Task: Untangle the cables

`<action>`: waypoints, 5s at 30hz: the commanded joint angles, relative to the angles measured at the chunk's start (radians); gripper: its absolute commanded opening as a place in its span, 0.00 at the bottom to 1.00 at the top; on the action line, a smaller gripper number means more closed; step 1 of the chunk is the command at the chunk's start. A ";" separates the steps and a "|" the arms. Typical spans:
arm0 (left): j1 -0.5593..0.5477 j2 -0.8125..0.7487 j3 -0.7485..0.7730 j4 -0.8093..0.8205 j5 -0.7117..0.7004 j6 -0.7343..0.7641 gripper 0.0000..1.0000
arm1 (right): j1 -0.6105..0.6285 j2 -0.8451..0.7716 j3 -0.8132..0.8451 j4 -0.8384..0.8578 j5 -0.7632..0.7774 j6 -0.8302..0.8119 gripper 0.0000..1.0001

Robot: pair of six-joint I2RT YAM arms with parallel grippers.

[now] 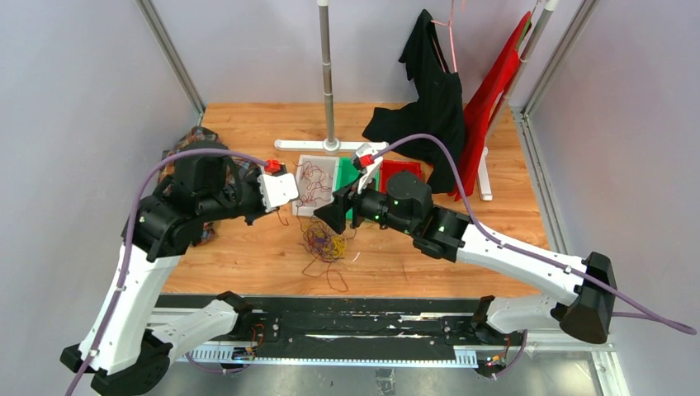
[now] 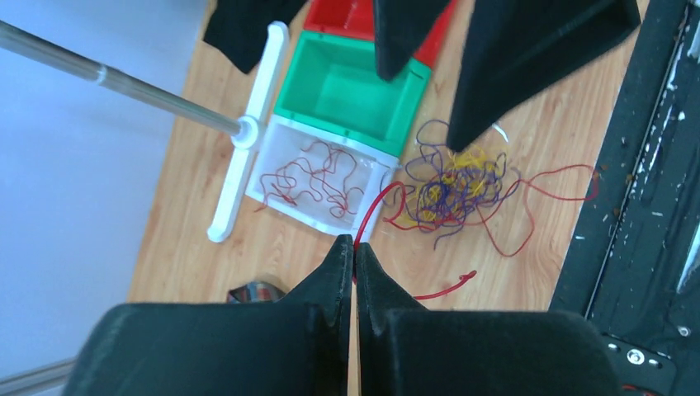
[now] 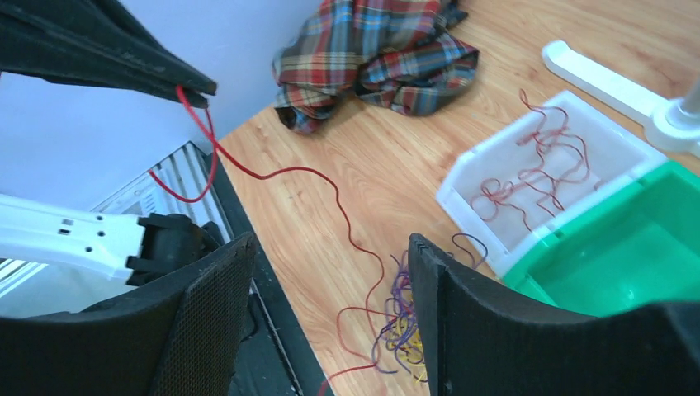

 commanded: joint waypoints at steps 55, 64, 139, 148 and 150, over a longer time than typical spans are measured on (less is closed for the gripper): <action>-0.006 0.014 0.470 1.207 -0.437 -0.092 0.01 | 0.071 0.358 -0.163 0.320 0.006 0.255 0.49; -0.006 0.096 0.535 1.446 -0.503 -0.060 0.01 | 0.112 0.393 0.041 0.096 0.105 0.152 0.57; -0.006 -0.465 -0.548 0.546 0.162 -0.562 0.55 | 0.151 0.395 0.446 -0.278 0.273 0.104 0.01; -0.006 -0.434 -0.588 0.634 -0.095 -0.523 0.30 | 0.151 0.375 0.414 -0.260 0.263 0.107 0.01; -0.006 -0.426 -0.592 0.641 -0.194 -0.500 0.20 | 0.152 0.370 0.403 -0.247 0.261 0.108 0.01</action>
